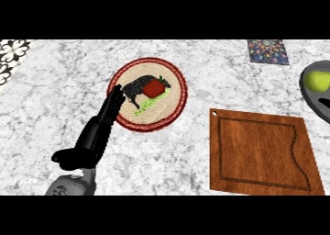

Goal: Pick the pear from the cutting board and place it in the pan

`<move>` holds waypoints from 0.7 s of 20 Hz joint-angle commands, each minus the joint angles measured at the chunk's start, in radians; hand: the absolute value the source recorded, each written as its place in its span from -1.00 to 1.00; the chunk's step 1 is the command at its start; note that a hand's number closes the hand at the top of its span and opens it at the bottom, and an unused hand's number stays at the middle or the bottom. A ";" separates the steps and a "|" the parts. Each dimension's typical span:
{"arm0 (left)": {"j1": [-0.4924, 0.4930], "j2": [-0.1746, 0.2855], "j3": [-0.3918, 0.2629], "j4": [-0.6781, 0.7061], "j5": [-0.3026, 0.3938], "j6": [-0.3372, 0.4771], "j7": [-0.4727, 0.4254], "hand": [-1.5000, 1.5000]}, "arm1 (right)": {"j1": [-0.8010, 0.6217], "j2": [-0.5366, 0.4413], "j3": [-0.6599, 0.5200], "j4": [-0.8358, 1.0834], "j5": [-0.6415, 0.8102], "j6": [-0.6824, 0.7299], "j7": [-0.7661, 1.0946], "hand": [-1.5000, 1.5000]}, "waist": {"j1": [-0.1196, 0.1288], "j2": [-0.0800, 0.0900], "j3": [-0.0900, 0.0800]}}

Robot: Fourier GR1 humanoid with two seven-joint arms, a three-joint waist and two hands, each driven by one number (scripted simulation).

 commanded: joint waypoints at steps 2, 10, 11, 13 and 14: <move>0.006 -0.011 -0.014 -0.012 -0.010 0.008 -0.003 0.00 | -0.021 0.025 0.034 0.049 0.031 0.184 0.015 -1.00 | 0.004 0.000 0.003; 0.012 -0.009 0.004 0.008 0.005 0.000 -0.006 0.00 | -0.047 0.052 -0.124 0.032 -0.121 0.201 -0.102 -1.00 | -0.023 -0.003 0.005; 0.009 0.003 0.016 0.023 -0.002 0.003 -0.011 0.00 | -0.053 0.048 -0.152 0.029 -0.149 0.216 -0.115 -1.00 | -0.028 -0.004 0.004; 0.019 -0.009 0.005 -0.001 -0.002 0.008 -0.010 0.00 | -0.037 0.005 -0.189 0.048 -0.185 0.266 -0.119 -1.00 | -0.030 -0.004 0.005; 0.021 -0.019 -0.011 0.001 -0.010 0.014 0.007 0.00 | -0.057 -0.055 -0.192 0.053 -0.188 0.358 -0.090 -1.00 | -0.038 -0.008 0.004</move>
